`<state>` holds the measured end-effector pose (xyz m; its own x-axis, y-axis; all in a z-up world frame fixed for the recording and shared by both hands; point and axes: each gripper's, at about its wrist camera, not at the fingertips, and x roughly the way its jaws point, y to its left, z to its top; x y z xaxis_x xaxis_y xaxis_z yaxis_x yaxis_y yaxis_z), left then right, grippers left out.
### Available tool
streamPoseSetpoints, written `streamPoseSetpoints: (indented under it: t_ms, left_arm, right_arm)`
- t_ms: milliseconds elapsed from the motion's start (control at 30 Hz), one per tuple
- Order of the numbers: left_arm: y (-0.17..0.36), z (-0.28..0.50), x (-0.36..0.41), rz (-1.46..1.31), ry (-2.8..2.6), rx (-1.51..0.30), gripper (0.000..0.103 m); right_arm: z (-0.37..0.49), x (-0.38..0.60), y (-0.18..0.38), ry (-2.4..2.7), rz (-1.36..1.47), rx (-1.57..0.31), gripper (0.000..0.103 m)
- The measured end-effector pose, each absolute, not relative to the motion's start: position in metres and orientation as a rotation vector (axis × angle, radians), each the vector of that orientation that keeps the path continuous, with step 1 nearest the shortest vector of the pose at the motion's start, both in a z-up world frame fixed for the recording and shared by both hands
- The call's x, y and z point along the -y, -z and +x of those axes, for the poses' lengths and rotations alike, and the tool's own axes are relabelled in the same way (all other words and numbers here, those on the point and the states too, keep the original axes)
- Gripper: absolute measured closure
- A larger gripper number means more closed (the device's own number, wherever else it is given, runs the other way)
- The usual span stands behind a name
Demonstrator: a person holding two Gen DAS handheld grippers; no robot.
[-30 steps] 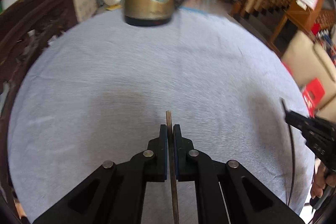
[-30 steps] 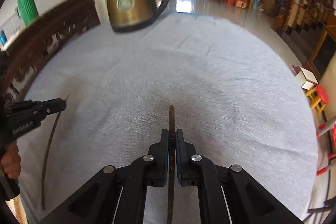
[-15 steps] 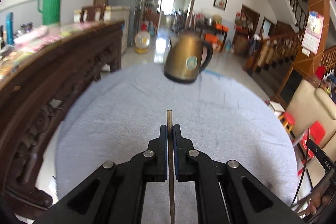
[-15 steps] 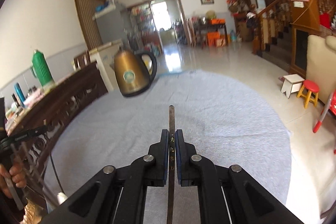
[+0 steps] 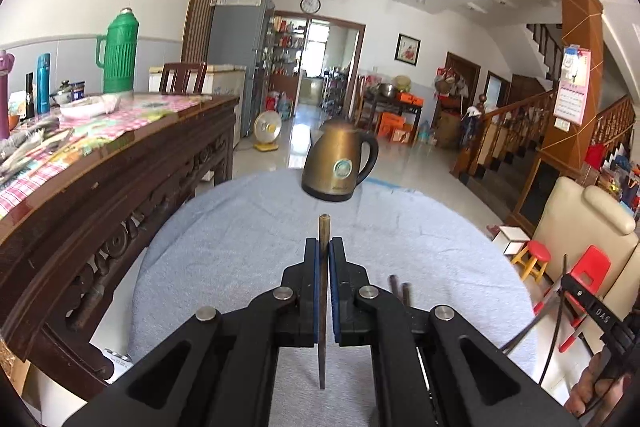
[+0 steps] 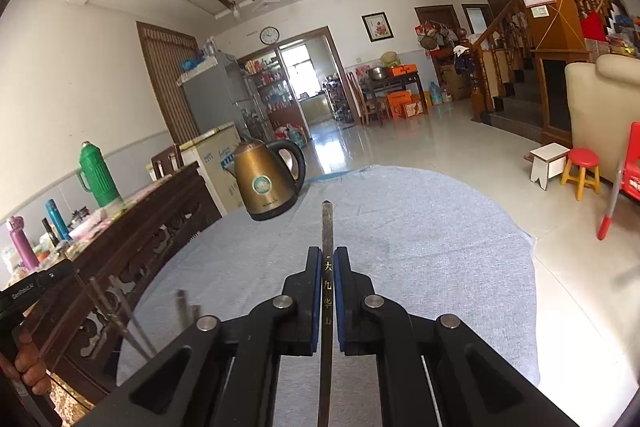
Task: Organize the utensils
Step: 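Lift both held chopsticks up toward the dark grey cup, then lower both chopsticks into the dark grey cup among the utensils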
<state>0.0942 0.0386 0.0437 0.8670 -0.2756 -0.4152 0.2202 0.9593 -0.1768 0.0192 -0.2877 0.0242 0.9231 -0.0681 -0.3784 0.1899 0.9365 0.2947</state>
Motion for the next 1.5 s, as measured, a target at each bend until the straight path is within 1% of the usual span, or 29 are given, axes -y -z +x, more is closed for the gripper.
streamPoseSetpoints:
  t_ms: [300,533,867,1167,1500]
  left_arm:
    - [-0.081,0.062,-0.037,-0.127,0.274,-0.368,0.098]
    - [-0.108,0.035,-0.033,-0.124,0.311,-0.302,0.098]
    - [-0.129,0.012,-0.020,-0.137,0.392,-0.266,0.098]
    - [-0.114,0.018,-0.001,-0.121,0.404,-0.303,0.098]
    - [-0.081,0.036,0.014,-0.129,0.390,-0.400,0.098]
  right_arm:
    - [-0.006,0.282,-0.043,0.105,0.347,-0.312,0.096]
    - [-0.028,0.279,-0.065,0.073,0.369,-0.230,0.096]
    - [-0.034,0.253,-0.090,-0.018,0.386,-0.109,0.096]
    - [0.002,0.187,-0.084,-0.008,0.269,-0.027,0.096]
    - [0.037,0.171,-0.057,0.127,0.263,-0.008,0.096]
